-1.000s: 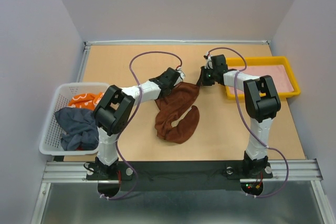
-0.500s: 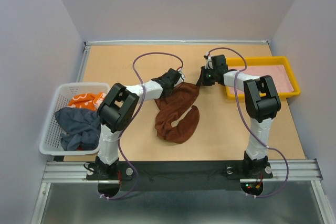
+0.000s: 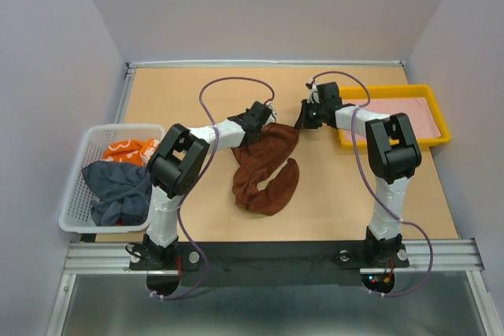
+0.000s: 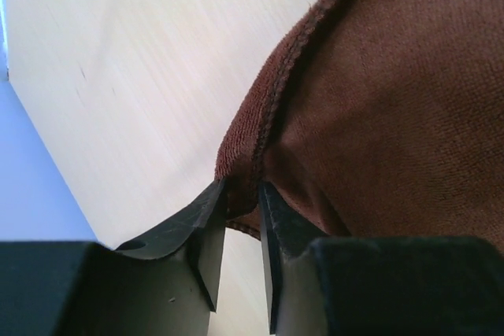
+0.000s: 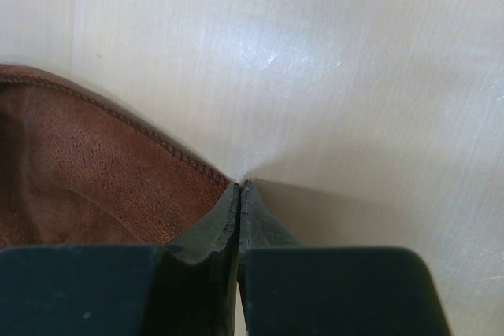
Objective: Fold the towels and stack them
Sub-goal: Flatten out the crumpled towel
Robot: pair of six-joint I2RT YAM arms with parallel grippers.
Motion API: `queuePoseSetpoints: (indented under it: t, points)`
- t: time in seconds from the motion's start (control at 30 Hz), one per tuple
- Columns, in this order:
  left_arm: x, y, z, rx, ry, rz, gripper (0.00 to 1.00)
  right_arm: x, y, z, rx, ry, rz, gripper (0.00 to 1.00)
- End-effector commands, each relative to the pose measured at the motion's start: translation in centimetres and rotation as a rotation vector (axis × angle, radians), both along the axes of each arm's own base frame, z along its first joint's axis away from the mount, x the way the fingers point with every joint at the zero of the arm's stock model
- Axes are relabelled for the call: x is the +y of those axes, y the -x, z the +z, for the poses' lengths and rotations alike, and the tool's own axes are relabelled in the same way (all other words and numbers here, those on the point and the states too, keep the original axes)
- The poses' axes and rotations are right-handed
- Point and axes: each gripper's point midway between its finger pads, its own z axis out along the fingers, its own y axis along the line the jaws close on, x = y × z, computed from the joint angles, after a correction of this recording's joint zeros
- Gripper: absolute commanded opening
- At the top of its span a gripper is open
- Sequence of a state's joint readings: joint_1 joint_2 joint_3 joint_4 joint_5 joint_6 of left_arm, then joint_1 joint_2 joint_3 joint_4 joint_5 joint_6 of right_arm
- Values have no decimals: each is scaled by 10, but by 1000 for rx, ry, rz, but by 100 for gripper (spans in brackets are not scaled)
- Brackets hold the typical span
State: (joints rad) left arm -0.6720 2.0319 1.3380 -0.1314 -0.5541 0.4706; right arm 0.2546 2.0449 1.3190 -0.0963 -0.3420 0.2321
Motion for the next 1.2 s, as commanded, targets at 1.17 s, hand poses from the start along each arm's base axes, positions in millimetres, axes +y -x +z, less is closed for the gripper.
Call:
queuePoseSetpoints:
  t: [1.17]
  points:
    - [43, -42, 237, -420, 715, 231, 0, -1, -53, 174, -431, -20, -11, 0]
